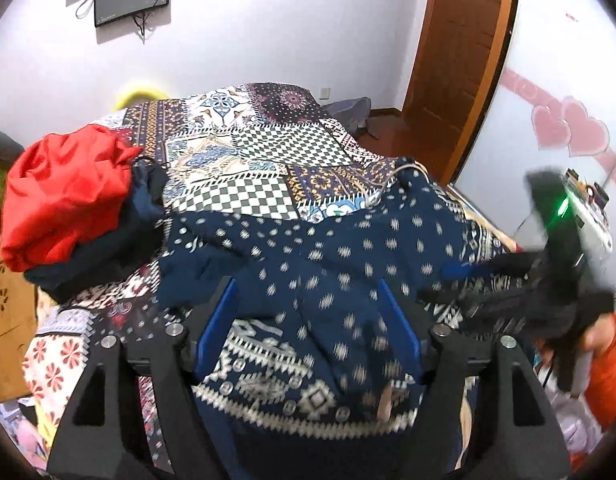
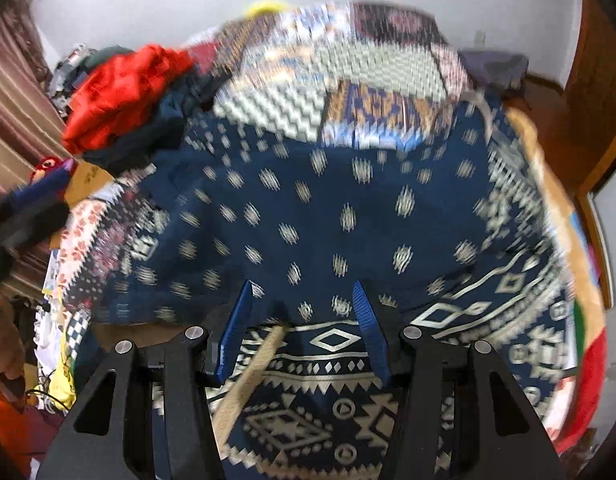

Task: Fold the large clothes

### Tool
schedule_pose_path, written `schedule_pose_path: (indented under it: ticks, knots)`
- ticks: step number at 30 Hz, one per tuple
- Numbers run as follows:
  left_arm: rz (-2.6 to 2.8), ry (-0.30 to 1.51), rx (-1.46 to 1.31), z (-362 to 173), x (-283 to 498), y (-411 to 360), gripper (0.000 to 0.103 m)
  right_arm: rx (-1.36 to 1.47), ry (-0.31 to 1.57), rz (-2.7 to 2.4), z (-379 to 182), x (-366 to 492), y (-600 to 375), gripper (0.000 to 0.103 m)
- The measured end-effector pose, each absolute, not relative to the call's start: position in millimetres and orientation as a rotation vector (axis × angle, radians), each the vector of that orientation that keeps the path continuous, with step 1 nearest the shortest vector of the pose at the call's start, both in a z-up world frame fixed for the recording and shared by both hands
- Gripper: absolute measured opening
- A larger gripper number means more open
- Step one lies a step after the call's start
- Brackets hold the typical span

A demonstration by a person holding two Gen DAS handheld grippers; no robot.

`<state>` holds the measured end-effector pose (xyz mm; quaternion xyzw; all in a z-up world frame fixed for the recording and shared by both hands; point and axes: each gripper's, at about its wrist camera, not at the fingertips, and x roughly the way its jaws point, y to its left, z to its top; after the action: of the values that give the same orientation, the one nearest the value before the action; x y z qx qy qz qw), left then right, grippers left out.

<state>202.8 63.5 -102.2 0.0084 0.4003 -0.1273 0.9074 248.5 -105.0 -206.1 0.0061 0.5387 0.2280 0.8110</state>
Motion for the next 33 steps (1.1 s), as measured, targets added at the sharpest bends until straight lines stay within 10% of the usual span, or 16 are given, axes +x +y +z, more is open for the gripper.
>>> schedule_pose_path:
  ticks: [11, 33]
  knots:
    - [-0.247, 1.123, 0.015, -223, 249, 57, 0.076, 0.073, 1.074, 0.42, -174, 234, -161, 0.049]
    - [-0.011, 1.089, -0.548, -212, 272, 236, 0.076, 0.197, 1.046, 0.166, -170, 296, -256, 0.049]
